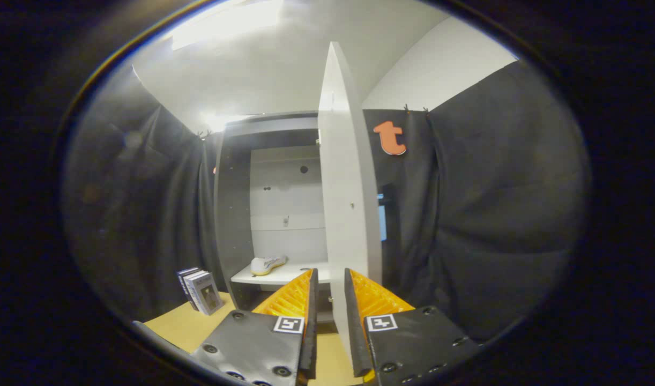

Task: Open the shoe cabinet door, grab the shoes and put them into the shoe cabinet, then close the shoe cabinet door.

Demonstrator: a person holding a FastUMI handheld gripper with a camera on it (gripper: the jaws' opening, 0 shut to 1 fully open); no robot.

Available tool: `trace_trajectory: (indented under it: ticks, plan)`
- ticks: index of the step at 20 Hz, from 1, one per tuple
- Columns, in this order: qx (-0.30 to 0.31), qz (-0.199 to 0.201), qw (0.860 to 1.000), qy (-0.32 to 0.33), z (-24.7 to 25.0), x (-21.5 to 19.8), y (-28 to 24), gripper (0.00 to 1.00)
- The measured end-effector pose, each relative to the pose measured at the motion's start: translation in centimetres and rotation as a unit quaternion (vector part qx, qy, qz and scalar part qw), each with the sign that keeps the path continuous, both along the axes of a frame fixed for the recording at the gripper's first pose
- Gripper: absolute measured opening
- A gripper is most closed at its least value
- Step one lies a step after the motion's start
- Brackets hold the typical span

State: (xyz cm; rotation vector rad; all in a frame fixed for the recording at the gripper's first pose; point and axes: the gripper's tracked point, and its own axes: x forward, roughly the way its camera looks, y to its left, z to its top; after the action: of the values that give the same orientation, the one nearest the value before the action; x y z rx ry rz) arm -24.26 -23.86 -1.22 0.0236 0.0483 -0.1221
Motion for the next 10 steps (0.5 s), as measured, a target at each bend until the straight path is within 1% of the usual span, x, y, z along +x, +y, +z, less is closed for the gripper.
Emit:
trace_trajectory:
  ticks: [3, 5, 8, 10]
  plan:
    - [0.019, 0.031, 0.999, 0.034, -4.8, 1.1, 3.1, 0.28]
    - [0.030, 0.037, 0.997, 0.065, -8.2, 1.8, 4.0, 0.28]
    - [0.061, 0.055, 0.990, 0.113, -13.0, 2.7, 5.9, 0.28]
    - [0.060, 0.062, 0.987, 0.135, -15.6, 3.0, 6.3, 0.28]
